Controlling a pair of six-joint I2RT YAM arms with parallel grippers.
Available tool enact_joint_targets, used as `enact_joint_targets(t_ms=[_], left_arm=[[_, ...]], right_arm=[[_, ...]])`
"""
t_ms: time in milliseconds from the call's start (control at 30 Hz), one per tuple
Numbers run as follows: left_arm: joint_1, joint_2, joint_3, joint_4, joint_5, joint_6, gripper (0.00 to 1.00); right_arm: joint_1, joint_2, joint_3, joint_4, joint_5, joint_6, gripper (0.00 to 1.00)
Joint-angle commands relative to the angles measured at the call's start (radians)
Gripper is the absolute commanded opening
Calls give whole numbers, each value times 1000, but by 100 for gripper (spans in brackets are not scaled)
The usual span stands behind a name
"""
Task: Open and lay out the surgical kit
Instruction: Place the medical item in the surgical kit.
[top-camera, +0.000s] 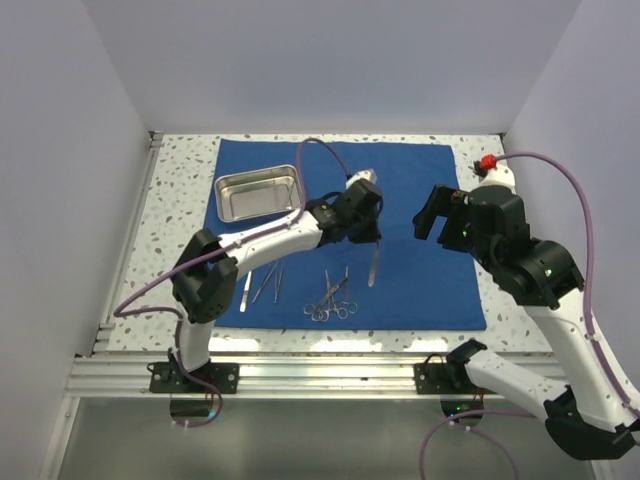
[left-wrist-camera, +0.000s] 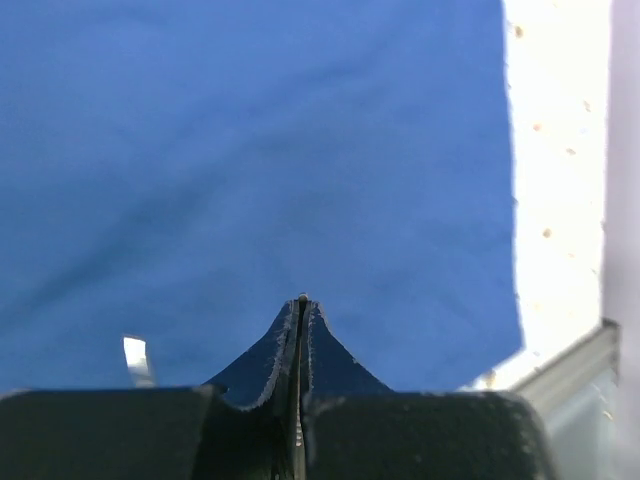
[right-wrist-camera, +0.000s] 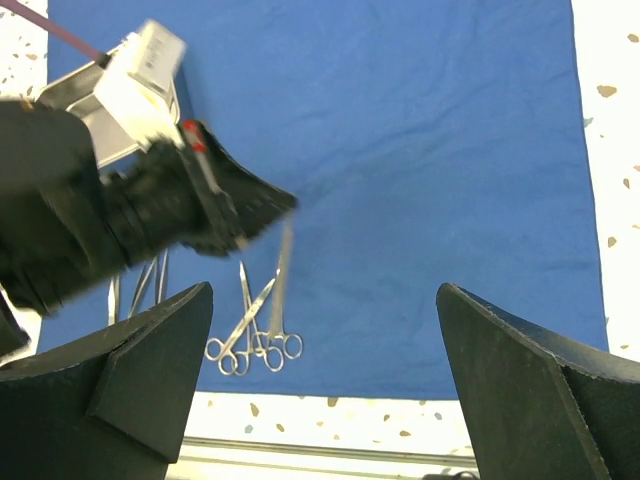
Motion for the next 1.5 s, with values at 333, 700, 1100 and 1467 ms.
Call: enact_joint_targets(t_ms=[333,700,1100,1467], left_arm=[[-252,157,43,54,-251,-377,0],[-269,173,80,57,-233,-316,90],[-51,-345,48,-168,-418,44,93],[344,-432,-159,-100,-506,306,96]], right_arm=[[-4,-108,-57,-123,18,-28,98],[-4,-66,-42,-106,6,-94,98],[12,442,323,185,-216,-74,96],[102,1050,1093,49,-236,-91,96]])
